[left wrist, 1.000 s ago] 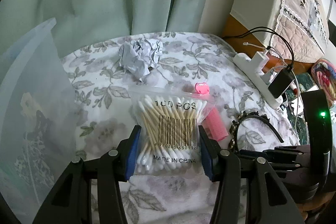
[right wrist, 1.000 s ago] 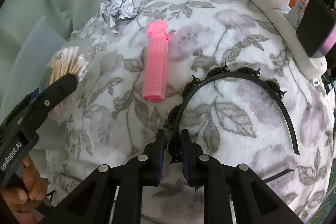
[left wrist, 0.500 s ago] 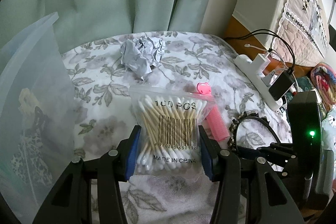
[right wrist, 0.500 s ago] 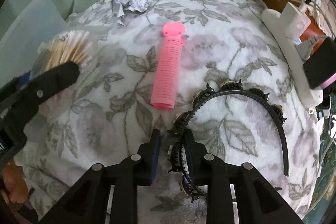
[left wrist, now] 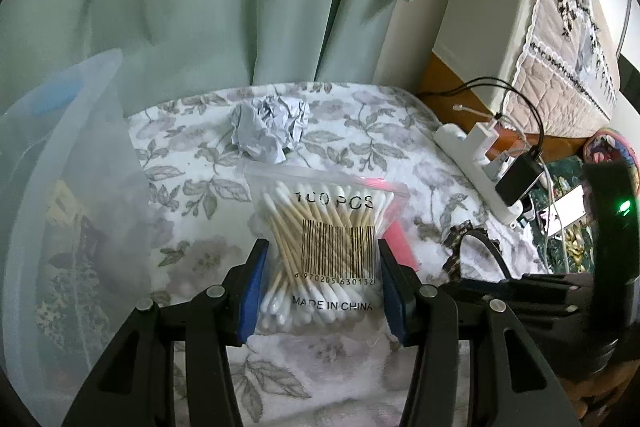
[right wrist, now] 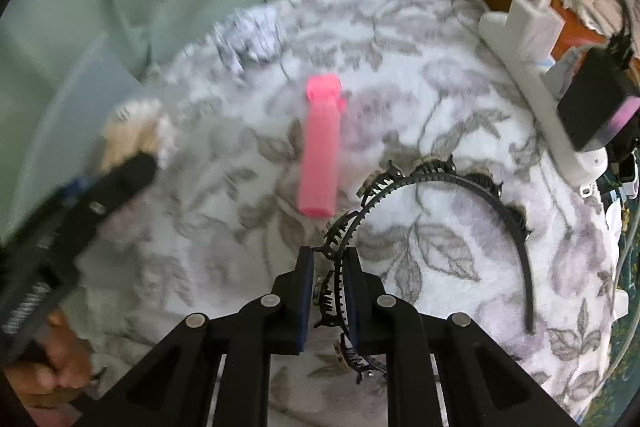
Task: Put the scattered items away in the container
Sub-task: 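Lift the swab bag and headband and carry both over the clear box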
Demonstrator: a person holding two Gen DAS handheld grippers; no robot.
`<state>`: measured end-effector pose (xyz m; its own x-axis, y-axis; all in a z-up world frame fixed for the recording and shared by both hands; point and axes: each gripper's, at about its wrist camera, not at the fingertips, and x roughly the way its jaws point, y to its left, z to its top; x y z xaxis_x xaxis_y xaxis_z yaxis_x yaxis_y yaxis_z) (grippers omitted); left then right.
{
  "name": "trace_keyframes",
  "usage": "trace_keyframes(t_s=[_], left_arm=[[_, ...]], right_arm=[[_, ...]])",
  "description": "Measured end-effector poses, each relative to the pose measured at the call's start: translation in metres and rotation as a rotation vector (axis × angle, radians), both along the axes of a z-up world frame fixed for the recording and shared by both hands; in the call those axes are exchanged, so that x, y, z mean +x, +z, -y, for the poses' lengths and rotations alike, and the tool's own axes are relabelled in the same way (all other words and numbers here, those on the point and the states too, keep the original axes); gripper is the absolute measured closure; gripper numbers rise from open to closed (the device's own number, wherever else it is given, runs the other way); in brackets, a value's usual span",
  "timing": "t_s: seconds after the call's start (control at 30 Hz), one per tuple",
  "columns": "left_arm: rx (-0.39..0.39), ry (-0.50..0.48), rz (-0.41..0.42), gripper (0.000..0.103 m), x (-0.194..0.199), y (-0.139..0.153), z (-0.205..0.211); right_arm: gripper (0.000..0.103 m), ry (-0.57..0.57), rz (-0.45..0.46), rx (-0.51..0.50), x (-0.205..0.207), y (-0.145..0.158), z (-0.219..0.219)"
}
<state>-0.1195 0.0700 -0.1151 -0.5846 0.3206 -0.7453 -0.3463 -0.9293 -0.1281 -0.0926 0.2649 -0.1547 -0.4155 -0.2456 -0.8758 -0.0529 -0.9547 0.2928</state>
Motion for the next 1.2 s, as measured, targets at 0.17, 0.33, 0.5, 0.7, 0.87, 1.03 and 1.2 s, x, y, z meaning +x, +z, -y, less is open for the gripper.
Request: trace_keyframes(t_s=[0.17,0.33,0.5,0.7,0.87,1.03,1.2], left_arm=[[0.008,-0.001,-0.03,0.05,0.007,0.013,0.0],[0.012,0.001,-0.061,0.05,0.015,0.026,0.001],[0.028,0.01,-0.11,0.05,0.024,0.048,0.006],[0.062,0.017,-0.187,0.05,0.039,0.081,0.017],[0.075,0.025,-0.256,0.05,0.055,0.111,0.03],[0.083,0.06,-0.323,0.05,0.07,0.141,0.054],[0.095,0.141,-0.352,0.05,0.074,0.16,0.088]], right_arm=[[0.088,-0.02,-0.083,-0.041,-0.003,0.034,0.014],[0.088,-0.026,-0.152,-0.071,-0.002,0.056,0.019],[0.088,-0.015,-0.235,-0.089,0.007,0.085,0.023],[0.088,0.017,-0.332,-0.094,0.018,0.126,0.037],[0.088,0.05,-0.404,-0.095,0.026,0.158,0.053],[0.088,0.083,-0.476,-0.095,0.033,0.19,0.07],[0.088,0.148,-0.533,-0.081,0.034,0.213,0.105]])
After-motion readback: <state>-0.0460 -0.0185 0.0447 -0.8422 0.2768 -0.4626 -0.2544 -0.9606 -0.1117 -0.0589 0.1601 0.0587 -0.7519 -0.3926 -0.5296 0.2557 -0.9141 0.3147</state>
